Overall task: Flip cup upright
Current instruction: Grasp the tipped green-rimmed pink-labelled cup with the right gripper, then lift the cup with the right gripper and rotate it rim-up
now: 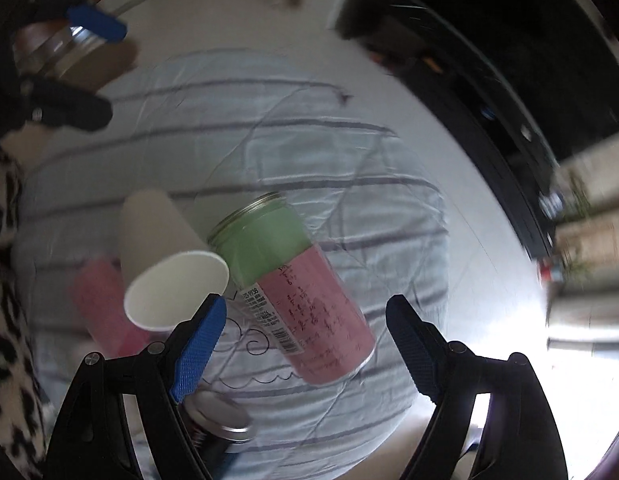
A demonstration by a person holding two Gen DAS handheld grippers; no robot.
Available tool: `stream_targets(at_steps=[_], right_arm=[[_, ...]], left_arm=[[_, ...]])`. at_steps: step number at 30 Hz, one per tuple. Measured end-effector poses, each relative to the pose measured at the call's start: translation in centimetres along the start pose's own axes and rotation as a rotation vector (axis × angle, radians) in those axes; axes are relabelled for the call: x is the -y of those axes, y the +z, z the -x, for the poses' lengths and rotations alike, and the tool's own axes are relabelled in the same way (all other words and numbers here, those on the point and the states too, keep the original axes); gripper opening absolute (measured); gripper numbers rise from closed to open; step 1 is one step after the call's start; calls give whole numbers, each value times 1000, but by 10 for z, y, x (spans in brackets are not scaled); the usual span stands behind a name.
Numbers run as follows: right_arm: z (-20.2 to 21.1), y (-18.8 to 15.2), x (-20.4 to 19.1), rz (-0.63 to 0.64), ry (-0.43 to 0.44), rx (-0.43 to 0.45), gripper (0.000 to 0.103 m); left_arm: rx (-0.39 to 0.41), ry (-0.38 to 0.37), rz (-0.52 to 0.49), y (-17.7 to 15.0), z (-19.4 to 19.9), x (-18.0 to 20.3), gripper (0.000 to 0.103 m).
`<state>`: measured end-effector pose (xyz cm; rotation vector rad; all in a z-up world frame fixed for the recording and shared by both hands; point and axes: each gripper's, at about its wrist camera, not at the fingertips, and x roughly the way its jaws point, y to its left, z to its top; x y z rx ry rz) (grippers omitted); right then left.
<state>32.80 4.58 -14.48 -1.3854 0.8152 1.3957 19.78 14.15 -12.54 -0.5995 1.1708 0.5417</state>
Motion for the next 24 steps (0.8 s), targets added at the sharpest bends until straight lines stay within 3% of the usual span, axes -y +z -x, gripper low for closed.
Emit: stream_targets(at_steps=[2,4,7,11,17,24], right_arm=[[-11,2,-2,110,51,-12,83],[-24,4,-5,210,47,-20,83],[-44,11,-12,310,134,-41,83],[-73,17,-19,397,71,-78,83],[-87,30,11,236,164,-86,74],[-81,32,60,-175,198,-112,74]], left_arm=[[-16,12,74,-7,-5,0,103],[-36,30,113,-11,-11,3,103],[-38,50,158,-18,-15,6,103],[-61,67,196,-25,-24,10,103],[-67,70,200,-30,-26,3,103],[-60,45,127,-23,-21,1,103]])
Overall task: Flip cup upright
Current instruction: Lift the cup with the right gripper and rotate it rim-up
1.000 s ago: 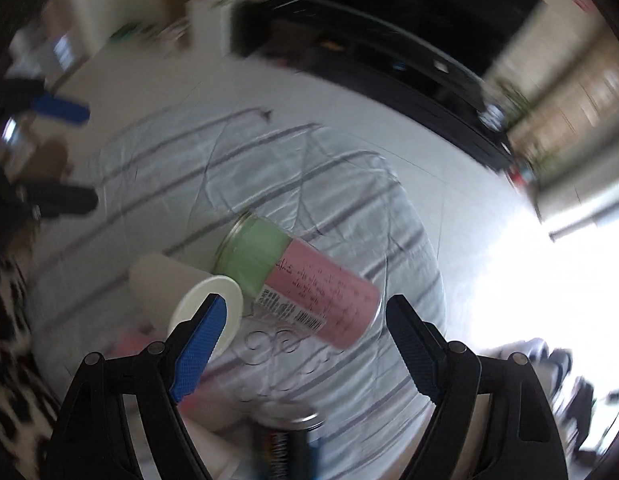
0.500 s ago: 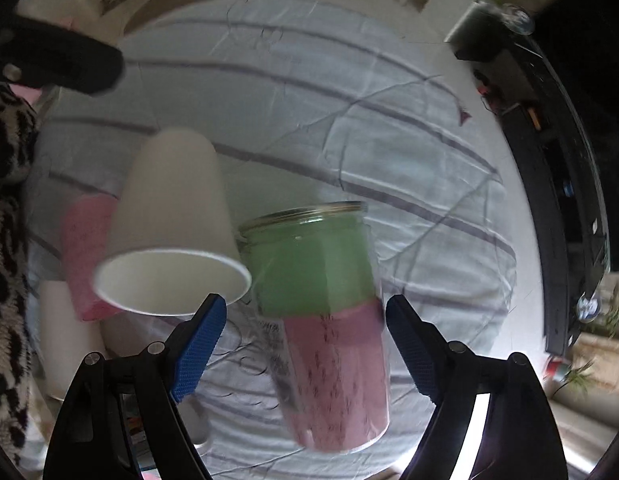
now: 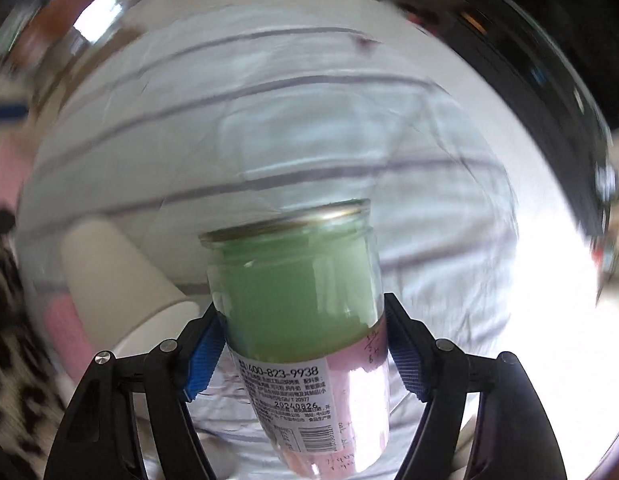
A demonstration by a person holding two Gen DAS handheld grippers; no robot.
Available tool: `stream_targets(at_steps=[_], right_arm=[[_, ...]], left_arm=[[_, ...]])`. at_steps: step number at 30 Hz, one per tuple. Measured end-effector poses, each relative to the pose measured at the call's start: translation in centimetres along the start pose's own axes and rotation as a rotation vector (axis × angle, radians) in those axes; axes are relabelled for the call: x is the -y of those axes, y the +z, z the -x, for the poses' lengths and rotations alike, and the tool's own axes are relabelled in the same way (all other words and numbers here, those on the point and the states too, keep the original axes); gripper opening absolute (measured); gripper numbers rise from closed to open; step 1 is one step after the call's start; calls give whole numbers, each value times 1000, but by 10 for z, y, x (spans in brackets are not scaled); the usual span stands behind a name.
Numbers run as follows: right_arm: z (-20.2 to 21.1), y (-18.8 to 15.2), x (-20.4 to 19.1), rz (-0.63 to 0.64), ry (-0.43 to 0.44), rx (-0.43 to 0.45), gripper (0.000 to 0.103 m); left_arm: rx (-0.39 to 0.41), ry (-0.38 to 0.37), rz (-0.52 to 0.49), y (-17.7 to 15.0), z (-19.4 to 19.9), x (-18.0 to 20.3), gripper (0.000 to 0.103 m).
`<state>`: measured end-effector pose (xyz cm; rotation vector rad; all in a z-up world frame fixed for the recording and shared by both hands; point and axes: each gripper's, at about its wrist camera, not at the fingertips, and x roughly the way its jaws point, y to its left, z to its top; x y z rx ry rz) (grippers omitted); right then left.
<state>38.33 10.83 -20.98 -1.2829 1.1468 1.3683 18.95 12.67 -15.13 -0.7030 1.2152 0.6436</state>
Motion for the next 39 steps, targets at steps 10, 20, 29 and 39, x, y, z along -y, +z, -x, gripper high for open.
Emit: stream_targets(at_steps=[10,20,29,39], right_arm=[[65,-41,40,-568,-14,83,72],[107,-115,-12,-1059,168,168,72],[51,-111,-128,-1171,395,100,72],[-15,-79,-181,-1221,425,79,72]], left_arm=[[26,-104,-287,26,21,15,103],[63,-181,-530,36,52,21,103],[79,-121,-634,0,63,-10,103],[-1,-83,-552,-44,40,-52,103]])
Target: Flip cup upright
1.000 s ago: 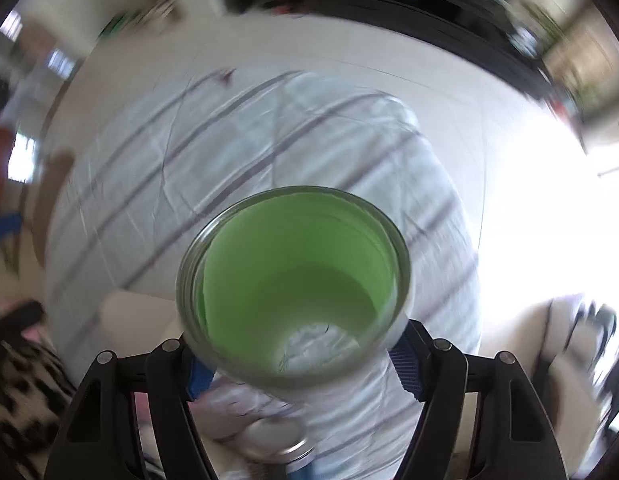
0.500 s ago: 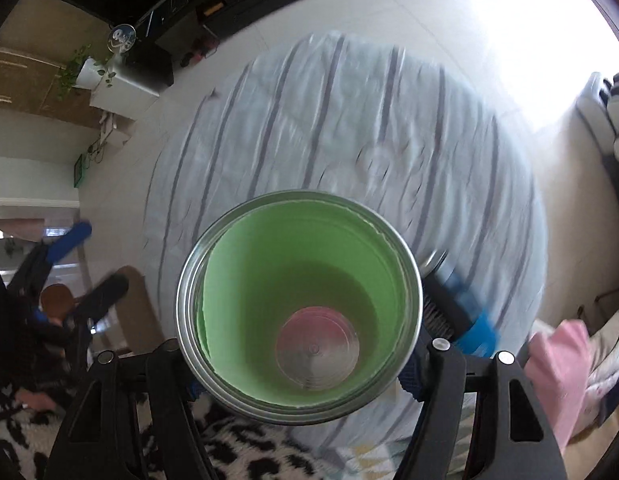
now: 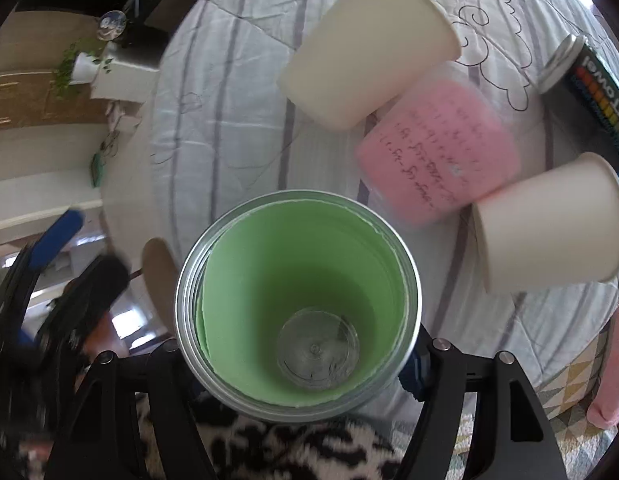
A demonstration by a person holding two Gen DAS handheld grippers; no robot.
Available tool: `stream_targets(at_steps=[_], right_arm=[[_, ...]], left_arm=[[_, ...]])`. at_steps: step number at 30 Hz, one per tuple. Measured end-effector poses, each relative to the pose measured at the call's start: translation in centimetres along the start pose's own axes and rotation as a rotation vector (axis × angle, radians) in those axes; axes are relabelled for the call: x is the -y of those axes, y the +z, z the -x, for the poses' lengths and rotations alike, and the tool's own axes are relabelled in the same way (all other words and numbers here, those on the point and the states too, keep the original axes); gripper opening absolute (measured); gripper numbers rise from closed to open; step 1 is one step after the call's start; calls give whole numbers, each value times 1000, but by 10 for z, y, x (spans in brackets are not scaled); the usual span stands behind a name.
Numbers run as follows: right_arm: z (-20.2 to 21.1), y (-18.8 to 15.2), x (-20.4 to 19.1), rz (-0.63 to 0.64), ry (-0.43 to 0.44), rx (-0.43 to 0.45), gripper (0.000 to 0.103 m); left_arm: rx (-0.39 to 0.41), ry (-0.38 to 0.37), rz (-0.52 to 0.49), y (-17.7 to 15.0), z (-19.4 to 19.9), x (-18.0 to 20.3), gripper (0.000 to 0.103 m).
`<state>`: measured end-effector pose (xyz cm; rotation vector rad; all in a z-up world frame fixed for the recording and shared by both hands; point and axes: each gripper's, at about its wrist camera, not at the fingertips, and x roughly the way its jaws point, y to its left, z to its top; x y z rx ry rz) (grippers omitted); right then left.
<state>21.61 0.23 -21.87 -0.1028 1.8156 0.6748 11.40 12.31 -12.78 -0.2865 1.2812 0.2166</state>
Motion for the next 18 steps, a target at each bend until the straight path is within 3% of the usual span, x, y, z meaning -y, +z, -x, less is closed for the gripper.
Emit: stream_targets(at_steps=[4,9,18], right_arm=[[1,4,-13,22,-46,78,72],[1,10,-19,10,-40,90,75],[31,-16,-1,-27,-56,160,79]], left_arm=[[17,5,33,-11,1,-9,103],[14,2,43,-21,1,-10,103],[17,-27,24,-16,1,3,103]])
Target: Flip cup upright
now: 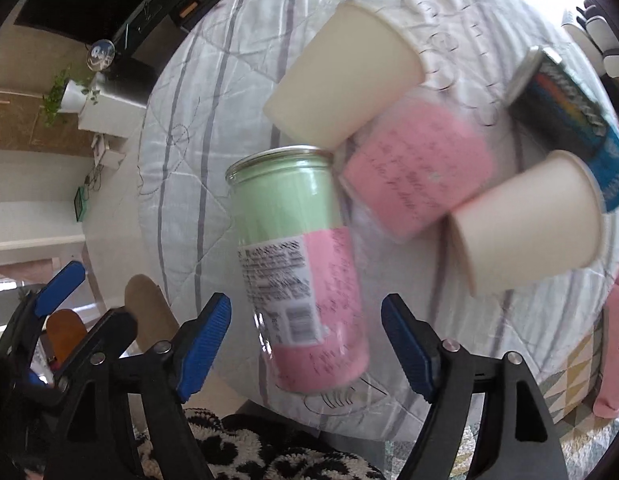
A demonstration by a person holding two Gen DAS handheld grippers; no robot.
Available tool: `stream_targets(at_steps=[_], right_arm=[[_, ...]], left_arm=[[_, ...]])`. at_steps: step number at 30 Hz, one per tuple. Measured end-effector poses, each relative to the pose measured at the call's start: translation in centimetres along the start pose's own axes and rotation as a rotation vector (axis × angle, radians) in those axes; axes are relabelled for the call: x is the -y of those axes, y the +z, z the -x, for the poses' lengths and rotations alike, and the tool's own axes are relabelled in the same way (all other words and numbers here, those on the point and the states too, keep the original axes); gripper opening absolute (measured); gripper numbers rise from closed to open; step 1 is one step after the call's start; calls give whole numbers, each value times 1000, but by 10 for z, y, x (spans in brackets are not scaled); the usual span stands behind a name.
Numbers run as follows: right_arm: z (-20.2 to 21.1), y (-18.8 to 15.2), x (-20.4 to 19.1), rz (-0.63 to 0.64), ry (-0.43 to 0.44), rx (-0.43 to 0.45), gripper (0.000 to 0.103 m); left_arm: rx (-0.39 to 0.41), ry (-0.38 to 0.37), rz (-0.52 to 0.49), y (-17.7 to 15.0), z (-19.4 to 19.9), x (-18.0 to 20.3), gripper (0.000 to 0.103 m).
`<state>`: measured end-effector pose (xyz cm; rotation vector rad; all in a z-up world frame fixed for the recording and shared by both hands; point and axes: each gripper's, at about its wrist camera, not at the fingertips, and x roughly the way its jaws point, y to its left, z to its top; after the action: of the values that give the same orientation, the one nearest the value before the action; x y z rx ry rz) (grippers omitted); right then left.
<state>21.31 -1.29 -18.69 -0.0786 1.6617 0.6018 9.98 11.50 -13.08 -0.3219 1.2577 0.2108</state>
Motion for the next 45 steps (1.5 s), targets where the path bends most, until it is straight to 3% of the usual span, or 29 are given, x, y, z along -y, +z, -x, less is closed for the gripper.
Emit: stream_targets(at_steps=[6,13,21,24,28,37,45], right_arm=[[39,-14,33,-92,-52,92,79],[74,-22,65,-147,-100,162,79],[80,-21,78,-193,-38,163,79],[74,-19,81,-197,-23,146,79],[66,-18,84,-209,3,128,79],[71,-25,85,-218,18,143,79],[82,-38,72,-196,29,174,79]], left_arm=[[-13,-59,15,19,-12,21,103],[-46,-56,48,36,-36,41,103],[-145,-34,136,44,-78,45,103],[-146,-3,140,47,-89,49,99],[-150,-40,125,51,-95,59,78],[-119,-28,59,52,-67,71,75],[9,-23,-22,46,-13,70,74]])
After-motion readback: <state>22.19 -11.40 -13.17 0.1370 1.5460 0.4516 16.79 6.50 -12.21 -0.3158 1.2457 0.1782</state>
